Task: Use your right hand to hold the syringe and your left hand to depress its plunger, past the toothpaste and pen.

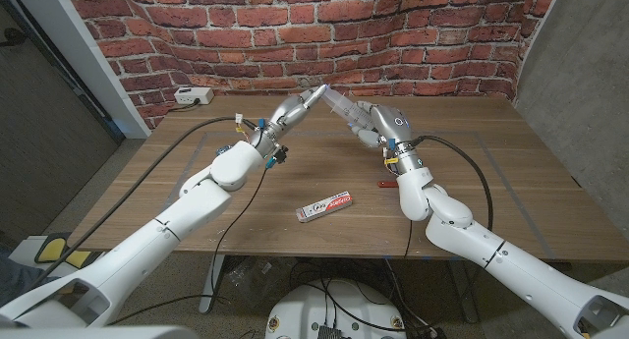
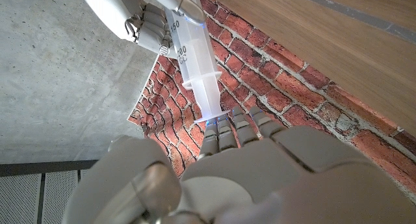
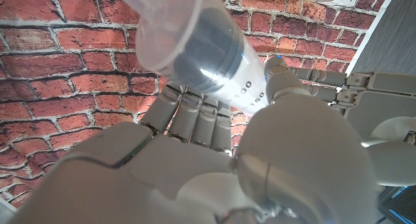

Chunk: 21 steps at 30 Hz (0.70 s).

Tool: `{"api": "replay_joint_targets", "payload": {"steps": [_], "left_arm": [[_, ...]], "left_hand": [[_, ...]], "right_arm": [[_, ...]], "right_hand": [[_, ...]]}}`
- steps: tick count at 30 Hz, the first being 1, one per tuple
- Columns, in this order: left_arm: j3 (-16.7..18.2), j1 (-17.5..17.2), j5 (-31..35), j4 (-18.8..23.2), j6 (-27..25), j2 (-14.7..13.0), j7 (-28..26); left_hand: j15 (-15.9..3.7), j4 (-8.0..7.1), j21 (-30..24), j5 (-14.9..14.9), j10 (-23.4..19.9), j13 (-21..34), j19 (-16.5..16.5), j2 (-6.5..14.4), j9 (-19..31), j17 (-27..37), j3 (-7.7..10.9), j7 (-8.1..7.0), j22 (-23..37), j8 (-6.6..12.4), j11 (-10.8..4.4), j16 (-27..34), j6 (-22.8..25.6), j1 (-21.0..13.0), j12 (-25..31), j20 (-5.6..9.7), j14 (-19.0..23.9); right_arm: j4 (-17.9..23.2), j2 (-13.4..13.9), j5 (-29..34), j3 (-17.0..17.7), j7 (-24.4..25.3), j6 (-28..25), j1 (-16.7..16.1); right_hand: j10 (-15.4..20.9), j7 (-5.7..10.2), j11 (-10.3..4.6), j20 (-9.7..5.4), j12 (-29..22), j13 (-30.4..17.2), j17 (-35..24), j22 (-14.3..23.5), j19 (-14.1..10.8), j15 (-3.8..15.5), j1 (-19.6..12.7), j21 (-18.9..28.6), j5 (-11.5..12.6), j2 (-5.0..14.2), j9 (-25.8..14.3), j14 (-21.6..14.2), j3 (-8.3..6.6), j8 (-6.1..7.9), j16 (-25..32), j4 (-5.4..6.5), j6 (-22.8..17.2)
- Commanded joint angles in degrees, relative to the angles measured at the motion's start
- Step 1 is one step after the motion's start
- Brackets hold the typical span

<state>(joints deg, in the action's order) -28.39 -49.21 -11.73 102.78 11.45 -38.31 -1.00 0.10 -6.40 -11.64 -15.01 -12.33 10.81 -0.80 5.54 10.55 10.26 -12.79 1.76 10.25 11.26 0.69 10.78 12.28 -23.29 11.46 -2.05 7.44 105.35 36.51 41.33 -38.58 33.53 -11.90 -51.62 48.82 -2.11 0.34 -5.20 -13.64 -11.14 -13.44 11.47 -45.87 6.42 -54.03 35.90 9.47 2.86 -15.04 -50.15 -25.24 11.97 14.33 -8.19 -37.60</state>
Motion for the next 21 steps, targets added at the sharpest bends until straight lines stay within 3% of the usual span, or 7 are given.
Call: {"api": "replay_joint_targets", "payload": {"steps": [1, 21], "left_arm": [[-1.0, 0.6, 0.5, -0.1, -0.4, 0.5, 0.4], [-2.4, 1.3, 1.1, -0.2, -1.2, 0.9, 1.2]], "left_hand": [[0.11, 0.02, 0.1, -0.2, -0.1, 0.3, 0.5, 0.4, 0.1, 0.2, -0.35, 0.06, 0.2, 0.13, -0.06, -0.1, 0.4, -0.1, 0.1, -0.05, -0.2], [0.07, 0.01, 0.1, -0.2, 0.2, 0.3, 0.8, 0.5, 0.1, 0.2, -0.51, 0.07, 0.2, 0.12, -0.17, -0.2, 0.4, -0.2, 0.0, -0.34, -0.5]], "right_arm": [[0.1, 0.1, 0.0, 0.2, 0.1, 0.0, -0.2], [-0.4, 0.0, -0.4, 0.3, 0.6, 0.6, -0.1]], "right_hand": [[2.4, 5.15, -2.29, -6.6, -0.2, -0.3, -0.2, 0.0, 0.4, 3.19, -3.0, 0.4, 0.4, 8.41, -0.3, 0.0, -11.81, 0.31, -0.2, 11.65, -5.4], [2.4, 5.09, -2.28, -6.6, -0.3, -0.5, -0.3, 0.0, 0.6, 3.26, -3.0, 0.7, 0.4, 8.43, -0.3, 0.1, -11.72, 0.26, -0.2, 11.46, -5.5]]}}
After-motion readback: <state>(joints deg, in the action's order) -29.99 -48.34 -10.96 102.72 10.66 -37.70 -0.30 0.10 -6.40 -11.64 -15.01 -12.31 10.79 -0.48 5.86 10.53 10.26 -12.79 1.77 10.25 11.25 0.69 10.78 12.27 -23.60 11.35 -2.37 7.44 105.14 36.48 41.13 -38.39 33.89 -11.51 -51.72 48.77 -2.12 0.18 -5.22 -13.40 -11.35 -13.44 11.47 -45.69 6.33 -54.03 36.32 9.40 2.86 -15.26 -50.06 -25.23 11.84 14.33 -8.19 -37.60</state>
